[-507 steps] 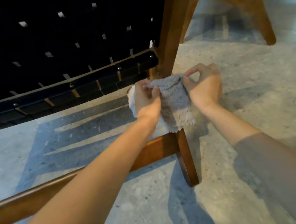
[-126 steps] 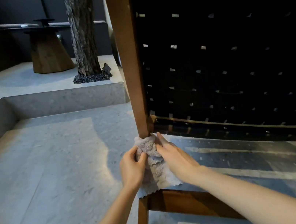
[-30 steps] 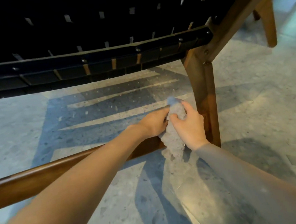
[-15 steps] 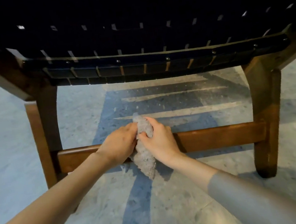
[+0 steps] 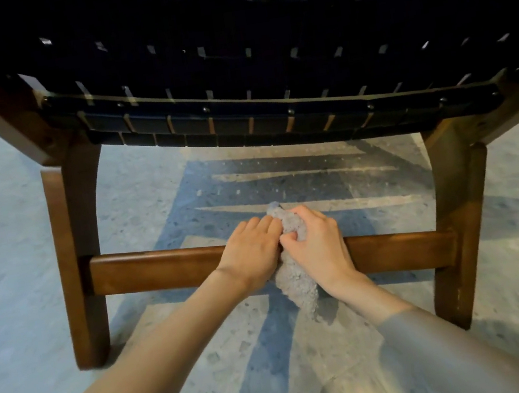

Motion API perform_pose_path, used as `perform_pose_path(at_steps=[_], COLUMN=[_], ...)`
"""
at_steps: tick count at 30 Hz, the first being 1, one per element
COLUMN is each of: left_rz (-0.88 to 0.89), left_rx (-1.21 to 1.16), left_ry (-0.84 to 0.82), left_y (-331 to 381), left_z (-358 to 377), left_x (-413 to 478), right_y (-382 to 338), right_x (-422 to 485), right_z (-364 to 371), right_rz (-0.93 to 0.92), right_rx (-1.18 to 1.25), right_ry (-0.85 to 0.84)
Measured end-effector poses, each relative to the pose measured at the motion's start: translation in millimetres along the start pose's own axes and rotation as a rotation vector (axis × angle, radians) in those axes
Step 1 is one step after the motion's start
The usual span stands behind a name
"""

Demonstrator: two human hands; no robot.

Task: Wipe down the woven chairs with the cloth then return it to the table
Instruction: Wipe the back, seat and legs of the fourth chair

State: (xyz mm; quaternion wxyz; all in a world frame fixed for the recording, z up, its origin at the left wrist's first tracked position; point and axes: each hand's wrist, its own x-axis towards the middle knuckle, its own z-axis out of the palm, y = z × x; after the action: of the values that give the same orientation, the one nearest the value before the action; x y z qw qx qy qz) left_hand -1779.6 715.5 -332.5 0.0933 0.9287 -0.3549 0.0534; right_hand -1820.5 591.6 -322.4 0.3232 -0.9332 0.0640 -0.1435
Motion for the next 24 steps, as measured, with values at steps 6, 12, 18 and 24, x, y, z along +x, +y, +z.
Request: perform_pose_path(at_steps=[6, 12, 18, 24], left_rz=[-0.099, -0.303, -0.408, -0.488], left_rx=[0.149, 0.334, 0.438, 0.36], left_ry=[0.04, -0.018, -0.05, 0.013], left_y=[-30.1, -74.8, -99.1, -110.8], left_z=[-10.7, -31.2, -50.2, -73.4], left_x=[-31.5, -79.9, -108.1, -137.3], right_y=[-24.0, -73.2, -104.9, -129.7], right_x=[4.6, -0.1, -0.4, 2.4], right_z=[30.5, 71.1, 96.8, 106.1], right_rz=[-0.095, -0.2, -0.28, -0.4], right_rx=[0.038, 0.146, 0.226, 0.296], right_ry=[-0.082, -0.244, -0.354, -0.444])
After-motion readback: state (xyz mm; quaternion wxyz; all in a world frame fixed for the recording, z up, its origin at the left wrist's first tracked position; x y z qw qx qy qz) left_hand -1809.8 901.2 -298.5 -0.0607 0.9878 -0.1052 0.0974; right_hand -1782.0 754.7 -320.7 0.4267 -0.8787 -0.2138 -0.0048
